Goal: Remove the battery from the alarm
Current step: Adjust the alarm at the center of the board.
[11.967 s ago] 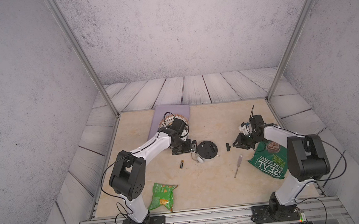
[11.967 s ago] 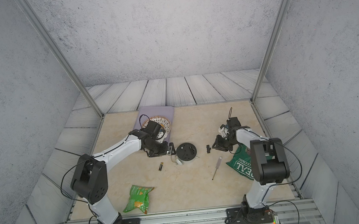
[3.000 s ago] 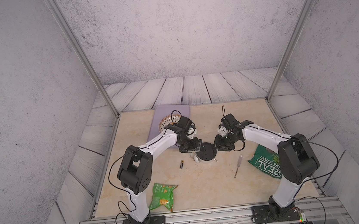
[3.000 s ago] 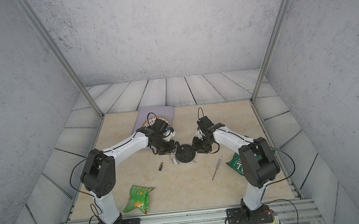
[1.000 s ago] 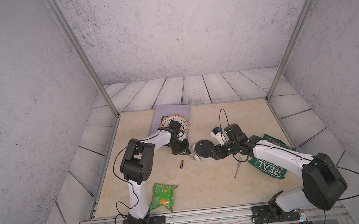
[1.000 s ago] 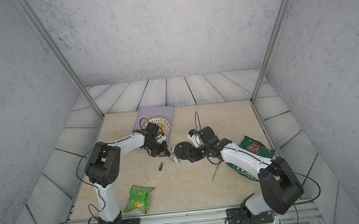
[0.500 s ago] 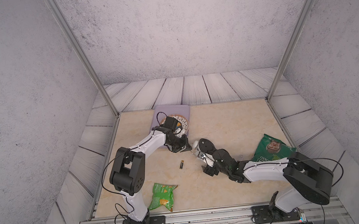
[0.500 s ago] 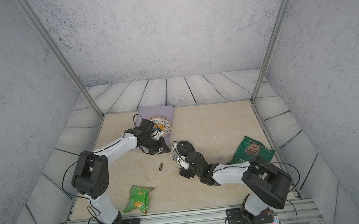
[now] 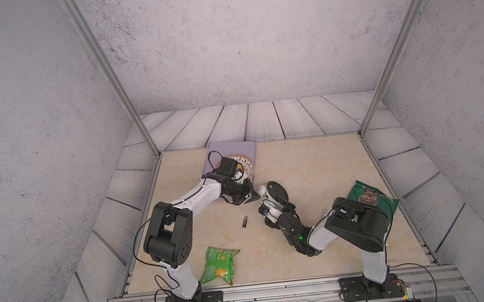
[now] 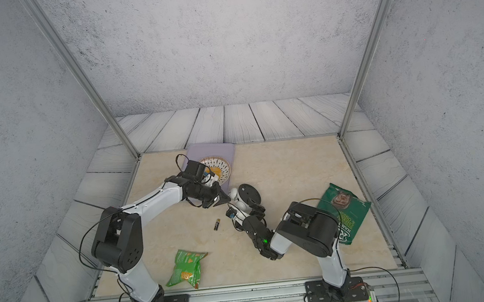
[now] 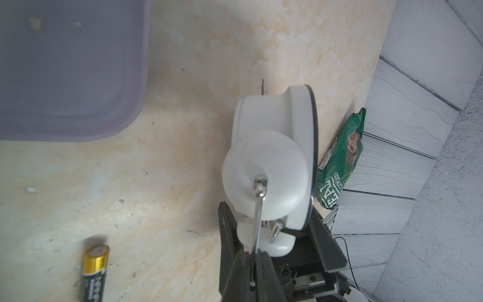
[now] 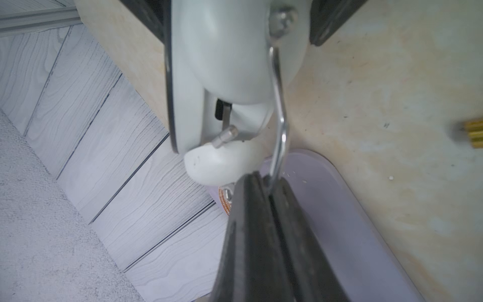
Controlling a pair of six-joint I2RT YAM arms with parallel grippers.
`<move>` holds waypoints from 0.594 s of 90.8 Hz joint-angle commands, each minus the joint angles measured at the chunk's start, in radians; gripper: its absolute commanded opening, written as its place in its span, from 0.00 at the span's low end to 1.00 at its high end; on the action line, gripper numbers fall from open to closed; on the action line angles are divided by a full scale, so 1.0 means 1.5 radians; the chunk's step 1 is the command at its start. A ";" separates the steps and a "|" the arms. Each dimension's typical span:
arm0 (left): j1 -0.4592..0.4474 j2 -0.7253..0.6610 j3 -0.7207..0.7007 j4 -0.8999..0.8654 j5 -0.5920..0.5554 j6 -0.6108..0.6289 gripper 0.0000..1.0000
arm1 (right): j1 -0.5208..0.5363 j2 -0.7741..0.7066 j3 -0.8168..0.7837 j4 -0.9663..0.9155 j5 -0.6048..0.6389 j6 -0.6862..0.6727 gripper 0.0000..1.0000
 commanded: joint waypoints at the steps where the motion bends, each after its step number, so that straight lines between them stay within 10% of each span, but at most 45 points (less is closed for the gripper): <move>1: -0.014 -0.023 -0.007 0.010 0.065 -0.010 0.00 | 0.004 0.018 0.016 0.090 0.018 -0.012 0.80; 20: -0.016 -0.031 -0.022 0.014 0.074 -0.020 0.00 | -0.006 0.052 0.024 0.138 0.024 -0.054 0.81; 54: -0.015 -0.076 -0.008 -0.001 0.059 -0.021 0.11 | -0.013 -0.068 -0.038 0.016 -0.042 0.037 0.43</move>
